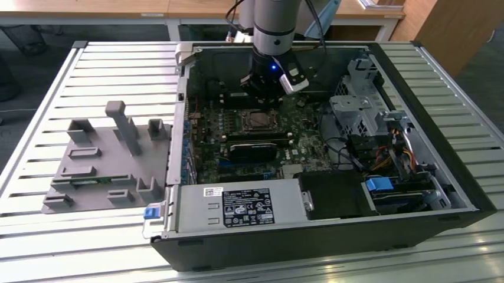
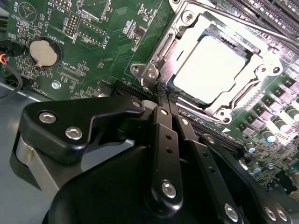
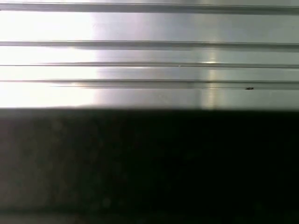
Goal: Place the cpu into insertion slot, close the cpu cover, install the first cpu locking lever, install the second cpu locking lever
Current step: 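Install the first cpu locking lever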
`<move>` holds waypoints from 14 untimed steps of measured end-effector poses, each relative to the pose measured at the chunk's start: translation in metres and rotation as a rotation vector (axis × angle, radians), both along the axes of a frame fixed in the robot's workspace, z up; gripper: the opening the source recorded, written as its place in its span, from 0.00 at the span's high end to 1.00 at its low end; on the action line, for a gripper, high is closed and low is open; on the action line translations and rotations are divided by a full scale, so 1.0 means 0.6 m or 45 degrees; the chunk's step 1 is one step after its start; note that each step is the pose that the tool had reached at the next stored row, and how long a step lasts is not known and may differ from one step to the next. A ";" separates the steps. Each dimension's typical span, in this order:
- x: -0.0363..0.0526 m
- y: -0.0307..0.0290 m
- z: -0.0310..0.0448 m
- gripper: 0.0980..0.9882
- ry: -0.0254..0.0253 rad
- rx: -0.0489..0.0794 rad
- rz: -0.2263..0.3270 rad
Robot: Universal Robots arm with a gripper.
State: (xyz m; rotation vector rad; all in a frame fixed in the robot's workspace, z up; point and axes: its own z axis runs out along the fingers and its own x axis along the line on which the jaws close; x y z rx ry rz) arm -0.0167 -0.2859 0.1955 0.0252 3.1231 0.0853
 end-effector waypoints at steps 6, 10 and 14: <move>0.000 0.0001 0.013 0.98 -0.0001 0.002 0.000; 0.000 0.0001 0.027 0.98 -0.0001 0.002 0.000; 0.000 -0.0019 0.027 0.98 0.0001 0.002 0.000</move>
